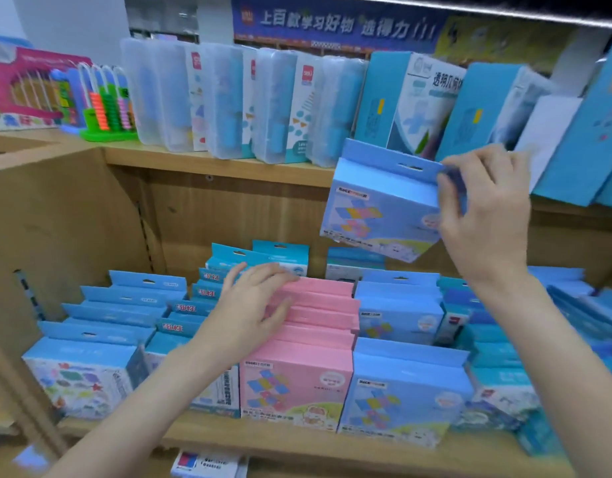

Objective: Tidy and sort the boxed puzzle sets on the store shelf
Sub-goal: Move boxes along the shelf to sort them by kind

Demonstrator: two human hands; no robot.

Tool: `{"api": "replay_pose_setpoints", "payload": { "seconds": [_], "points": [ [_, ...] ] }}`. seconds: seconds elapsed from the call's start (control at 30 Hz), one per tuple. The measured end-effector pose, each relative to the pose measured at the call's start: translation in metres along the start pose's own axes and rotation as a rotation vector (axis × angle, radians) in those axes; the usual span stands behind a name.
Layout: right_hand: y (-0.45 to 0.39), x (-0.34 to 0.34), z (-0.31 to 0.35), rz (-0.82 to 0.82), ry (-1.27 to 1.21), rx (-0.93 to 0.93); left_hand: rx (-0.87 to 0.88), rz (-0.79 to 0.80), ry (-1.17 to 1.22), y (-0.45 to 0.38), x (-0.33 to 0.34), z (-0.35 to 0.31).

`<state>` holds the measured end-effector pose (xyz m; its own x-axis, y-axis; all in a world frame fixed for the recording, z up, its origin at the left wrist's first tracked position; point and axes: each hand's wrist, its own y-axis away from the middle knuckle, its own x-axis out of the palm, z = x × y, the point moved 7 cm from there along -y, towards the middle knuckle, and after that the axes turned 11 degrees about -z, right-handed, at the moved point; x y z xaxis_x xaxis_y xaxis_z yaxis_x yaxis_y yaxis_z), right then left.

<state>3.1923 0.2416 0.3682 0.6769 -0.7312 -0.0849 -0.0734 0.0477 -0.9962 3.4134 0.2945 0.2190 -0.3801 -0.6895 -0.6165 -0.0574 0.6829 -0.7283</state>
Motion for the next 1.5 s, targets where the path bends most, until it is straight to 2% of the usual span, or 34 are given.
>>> {"api": "replay_pose_setpoints", "payload": {
  "seconds": [0.1,0.23,0.43,0.63,0.83,1.07,1.27,1.37,1.5],
  "points": [
    [-0.005,-0.033,-0.008,0.058,-0.051,0.051,0.107,0.109,0.090,0.000,0.009,-0.027],
    [-0.003,-0.076,-0.008,0.203,-0.017,-0.027,0.185,0.275,0.145,0.008,0.025,-0.052],
    [0.031,-0.116,-0.015,0.490,-0.157,0.053,0.151,0.395,0.145,0.022,0.039,-0.049],
    [0.138,-0.080,-0.018,0.654,-0.259,0.275,0.090,0.398,0.129,0.024,0.039,-0.050],
    [0.197,-0.053,-0.032,0.596,-0.110,0.482,0.100,0.407,0.101,0.026,0.035,-0.055],
    [0.184,-0.041,-0.023,0.469,0.161,0.201,0.256,0.346,-0.025,0.028,0.030,-0.061],
    [0.184,-0.021,-0.032,0.594,0.186,0.095,0.318,0.258,0.037,0.031,0.028,-0.056],
    [0.186,-0.021,-0.033,0.668,0.121,0.056,0.269,0.225,0.091,0.034,0.028,-0.053],
    [0.189,-0.026,-0.022,0.741,0.071,0.107,0.206,0.133,0.111,0.038,0.023,-0.043]
  ]
}}
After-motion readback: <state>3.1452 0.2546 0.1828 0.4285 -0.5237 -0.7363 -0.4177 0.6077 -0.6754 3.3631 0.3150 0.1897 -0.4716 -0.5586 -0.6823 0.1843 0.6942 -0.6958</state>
